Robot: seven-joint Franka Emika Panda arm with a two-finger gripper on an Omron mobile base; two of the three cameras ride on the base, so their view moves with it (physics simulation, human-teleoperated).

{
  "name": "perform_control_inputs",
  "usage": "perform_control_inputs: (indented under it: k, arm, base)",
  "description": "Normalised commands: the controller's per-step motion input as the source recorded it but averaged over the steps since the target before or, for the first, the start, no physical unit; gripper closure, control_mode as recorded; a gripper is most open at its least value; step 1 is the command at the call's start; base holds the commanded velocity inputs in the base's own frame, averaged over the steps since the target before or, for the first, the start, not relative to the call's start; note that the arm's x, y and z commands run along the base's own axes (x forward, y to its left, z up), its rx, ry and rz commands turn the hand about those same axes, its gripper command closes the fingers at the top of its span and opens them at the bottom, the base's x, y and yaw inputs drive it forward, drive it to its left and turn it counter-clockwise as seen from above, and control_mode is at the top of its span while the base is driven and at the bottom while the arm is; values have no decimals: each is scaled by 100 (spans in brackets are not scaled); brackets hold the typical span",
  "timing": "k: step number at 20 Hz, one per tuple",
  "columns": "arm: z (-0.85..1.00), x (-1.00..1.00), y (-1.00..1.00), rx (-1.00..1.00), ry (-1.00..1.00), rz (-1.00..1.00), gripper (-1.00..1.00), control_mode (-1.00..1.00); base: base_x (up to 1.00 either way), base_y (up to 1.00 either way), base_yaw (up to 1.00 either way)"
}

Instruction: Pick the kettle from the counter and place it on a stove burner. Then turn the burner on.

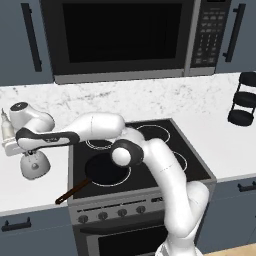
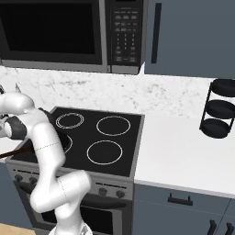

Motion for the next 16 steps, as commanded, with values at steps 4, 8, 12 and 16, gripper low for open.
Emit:
perform_control_inputs:
  k: [4,8,12,16]
  arm:
    - [0,0,-23,0,0,0,100,-100]
    - [14,-23,-26,0,-14,0,100,-100]
    - [35,-8,-35,0,-21,0,100,-100]
    - [22,0,-40,0,-20,0,100,-100]
  base:
    - [0,0,0]
    - [0,0,0]
    - [0,0,0]
    - [0,0,0]
